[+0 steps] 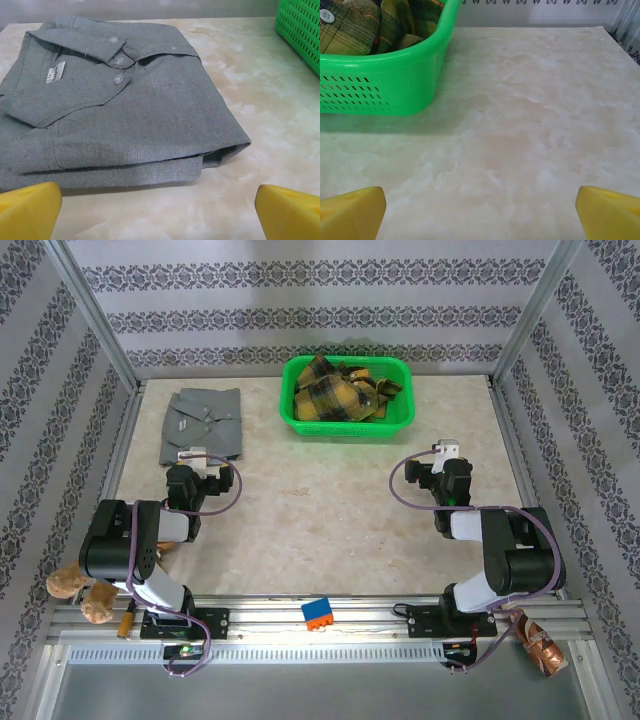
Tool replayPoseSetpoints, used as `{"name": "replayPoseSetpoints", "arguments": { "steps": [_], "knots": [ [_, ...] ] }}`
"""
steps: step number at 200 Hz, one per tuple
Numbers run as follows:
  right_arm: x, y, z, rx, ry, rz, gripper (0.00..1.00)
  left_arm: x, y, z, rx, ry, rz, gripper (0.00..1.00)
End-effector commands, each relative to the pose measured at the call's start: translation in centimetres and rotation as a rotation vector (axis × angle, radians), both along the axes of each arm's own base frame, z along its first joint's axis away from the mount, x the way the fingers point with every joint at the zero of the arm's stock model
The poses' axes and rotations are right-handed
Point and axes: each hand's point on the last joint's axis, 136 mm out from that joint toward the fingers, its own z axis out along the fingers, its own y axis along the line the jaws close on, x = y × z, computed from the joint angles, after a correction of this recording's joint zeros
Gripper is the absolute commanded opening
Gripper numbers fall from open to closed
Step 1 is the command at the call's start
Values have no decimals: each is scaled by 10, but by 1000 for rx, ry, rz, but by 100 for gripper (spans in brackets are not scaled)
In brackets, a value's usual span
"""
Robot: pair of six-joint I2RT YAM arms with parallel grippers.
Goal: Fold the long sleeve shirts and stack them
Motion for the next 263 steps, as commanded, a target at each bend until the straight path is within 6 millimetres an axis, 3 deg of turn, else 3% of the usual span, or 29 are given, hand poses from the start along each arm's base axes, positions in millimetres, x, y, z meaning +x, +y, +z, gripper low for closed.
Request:
{"name": "replayPoseSetpoints", "arguments": {
  "steps": [1,247,263],
  "knots": [
    [4,1,11,-4,-43,-2,98,4,1,7,-11,-15,8,99],
    [4,0,12,4,-43,1,98,5,0,7,-12,-10,5,99],
    [6,-1,19,-11,-37,-17,98,4,3,10,-13,-17,22,99]
  ]
}}
